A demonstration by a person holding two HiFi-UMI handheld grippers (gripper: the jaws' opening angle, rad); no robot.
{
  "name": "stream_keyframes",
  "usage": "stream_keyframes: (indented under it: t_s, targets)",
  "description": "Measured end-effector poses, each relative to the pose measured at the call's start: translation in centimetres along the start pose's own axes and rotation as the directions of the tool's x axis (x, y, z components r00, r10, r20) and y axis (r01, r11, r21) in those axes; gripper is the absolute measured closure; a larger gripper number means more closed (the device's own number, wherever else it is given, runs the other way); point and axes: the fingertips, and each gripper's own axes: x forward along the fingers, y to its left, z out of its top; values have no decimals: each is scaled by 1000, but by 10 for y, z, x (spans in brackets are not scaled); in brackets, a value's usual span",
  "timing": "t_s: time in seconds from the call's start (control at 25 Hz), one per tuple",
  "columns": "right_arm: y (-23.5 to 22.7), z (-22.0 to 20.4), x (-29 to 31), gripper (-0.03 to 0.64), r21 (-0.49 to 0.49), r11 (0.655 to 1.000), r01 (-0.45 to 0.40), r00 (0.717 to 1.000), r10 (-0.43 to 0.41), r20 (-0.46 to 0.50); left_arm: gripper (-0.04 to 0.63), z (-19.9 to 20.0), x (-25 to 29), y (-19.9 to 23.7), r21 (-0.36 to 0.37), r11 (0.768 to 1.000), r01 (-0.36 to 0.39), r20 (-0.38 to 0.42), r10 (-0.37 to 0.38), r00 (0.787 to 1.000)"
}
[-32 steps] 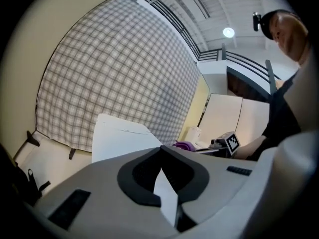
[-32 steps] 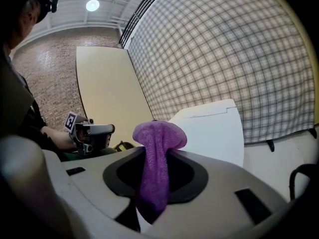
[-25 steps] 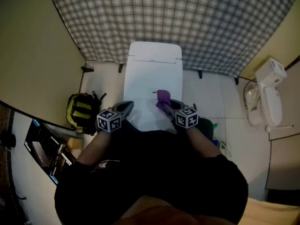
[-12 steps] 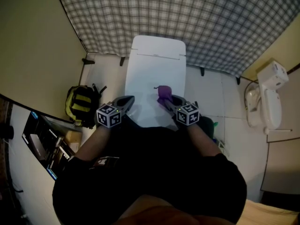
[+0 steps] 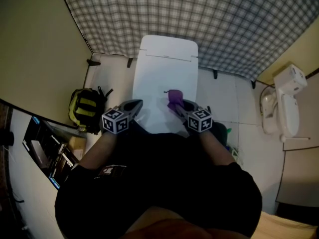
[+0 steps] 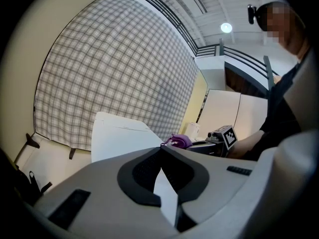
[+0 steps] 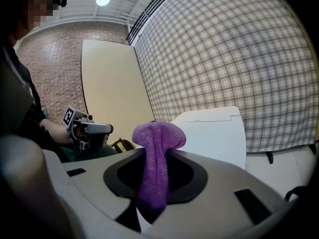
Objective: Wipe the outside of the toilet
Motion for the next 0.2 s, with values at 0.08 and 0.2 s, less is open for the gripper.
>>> stream_keyframes:
  t_s: [0.08, 0.2]
  targets:
    - [1, -1, 1, 514, -4, 1000, -2, 1000, 2, -4, 603, 0, -1, 1, -1, 1000, -1, -1, 1, 1000]
    - [2, -3, 2, 514, -7, 1000, -4, 1000, 4, -6, 603, -2, -1, 2, -2, 1000, -2, -2, 2, 1000]
